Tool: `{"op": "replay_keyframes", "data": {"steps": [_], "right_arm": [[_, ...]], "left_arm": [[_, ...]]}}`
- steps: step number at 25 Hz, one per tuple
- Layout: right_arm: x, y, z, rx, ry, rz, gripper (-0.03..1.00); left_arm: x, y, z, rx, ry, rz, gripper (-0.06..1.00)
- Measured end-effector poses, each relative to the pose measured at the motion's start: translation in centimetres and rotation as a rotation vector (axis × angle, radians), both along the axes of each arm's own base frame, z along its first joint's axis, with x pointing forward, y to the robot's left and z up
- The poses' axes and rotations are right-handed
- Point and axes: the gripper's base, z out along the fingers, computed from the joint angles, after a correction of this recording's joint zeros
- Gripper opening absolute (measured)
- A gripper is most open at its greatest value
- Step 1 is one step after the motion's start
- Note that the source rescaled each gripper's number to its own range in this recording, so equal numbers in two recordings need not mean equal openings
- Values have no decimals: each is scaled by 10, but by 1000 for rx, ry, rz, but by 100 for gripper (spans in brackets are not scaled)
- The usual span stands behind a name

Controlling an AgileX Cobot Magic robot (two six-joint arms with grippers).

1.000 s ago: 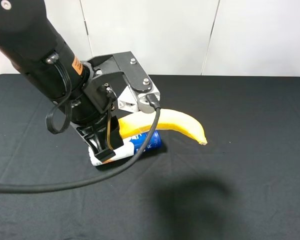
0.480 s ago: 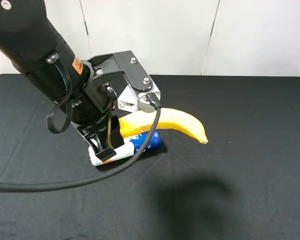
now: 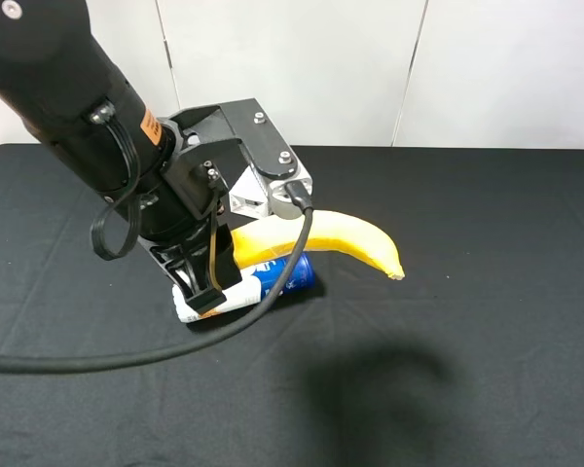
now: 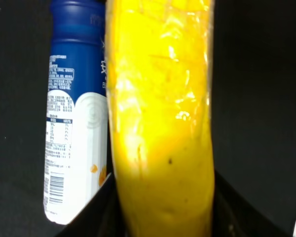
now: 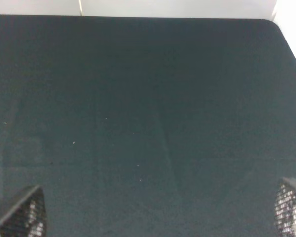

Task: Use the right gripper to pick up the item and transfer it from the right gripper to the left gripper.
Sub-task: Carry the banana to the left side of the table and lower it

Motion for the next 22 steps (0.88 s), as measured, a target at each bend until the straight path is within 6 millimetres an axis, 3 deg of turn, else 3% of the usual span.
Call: {"op": "replay_keyframes", "data": {"steps": [14, 18, 22], "right_arm": [[0, 0, 0, 0, 0, 0, 100], [0, 0, 0, 0, 0, 0, 100], [0, 0, 0, 0, 0, 0, 100]], "left_arm": [[21, 13, 55, 160, -64, 167, 0], [38, 32, 55, 169, -48, 263, 0], [62, 65, 55, 173, -41, 401, 0]]}}
